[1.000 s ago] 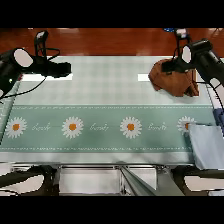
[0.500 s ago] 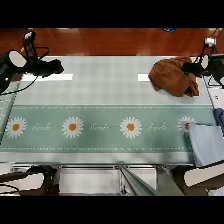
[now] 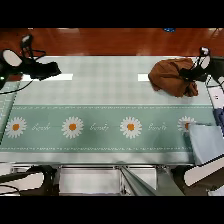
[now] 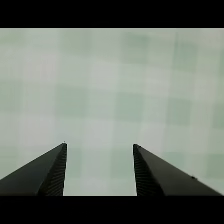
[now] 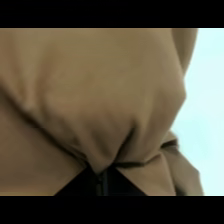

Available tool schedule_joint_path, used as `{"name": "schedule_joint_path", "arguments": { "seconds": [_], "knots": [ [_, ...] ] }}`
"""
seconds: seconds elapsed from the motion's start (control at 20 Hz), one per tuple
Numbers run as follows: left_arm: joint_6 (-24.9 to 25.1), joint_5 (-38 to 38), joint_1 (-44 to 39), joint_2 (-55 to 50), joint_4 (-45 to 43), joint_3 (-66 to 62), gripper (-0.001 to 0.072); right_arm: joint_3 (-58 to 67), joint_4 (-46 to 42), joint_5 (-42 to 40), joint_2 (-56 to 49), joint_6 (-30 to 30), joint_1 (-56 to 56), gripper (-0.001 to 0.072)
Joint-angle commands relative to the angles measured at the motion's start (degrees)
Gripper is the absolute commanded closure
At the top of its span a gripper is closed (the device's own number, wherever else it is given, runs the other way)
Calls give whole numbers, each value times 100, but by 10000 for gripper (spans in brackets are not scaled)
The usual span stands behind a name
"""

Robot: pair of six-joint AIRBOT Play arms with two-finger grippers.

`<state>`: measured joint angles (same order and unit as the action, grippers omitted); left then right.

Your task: Fold the shirts.

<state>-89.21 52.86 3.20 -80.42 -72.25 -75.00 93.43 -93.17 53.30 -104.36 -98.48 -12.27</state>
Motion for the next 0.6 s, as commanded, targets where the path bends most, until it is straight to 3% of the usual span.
{"name": "schedule_joint_path", "arguments": {
  "seconds": [0.0,0.3,0.55],
  "knots": [
    [0,361,334,715,22,-44,200,920,387,800,479,599,0,683],
    [0,466,334,2857,26,675,200,1904,1794,400,2199,1054,4,683],
    [0,470,212,4240,319,1958,200,2448,1871,337,3287,1414,599,683]
  ]
}}
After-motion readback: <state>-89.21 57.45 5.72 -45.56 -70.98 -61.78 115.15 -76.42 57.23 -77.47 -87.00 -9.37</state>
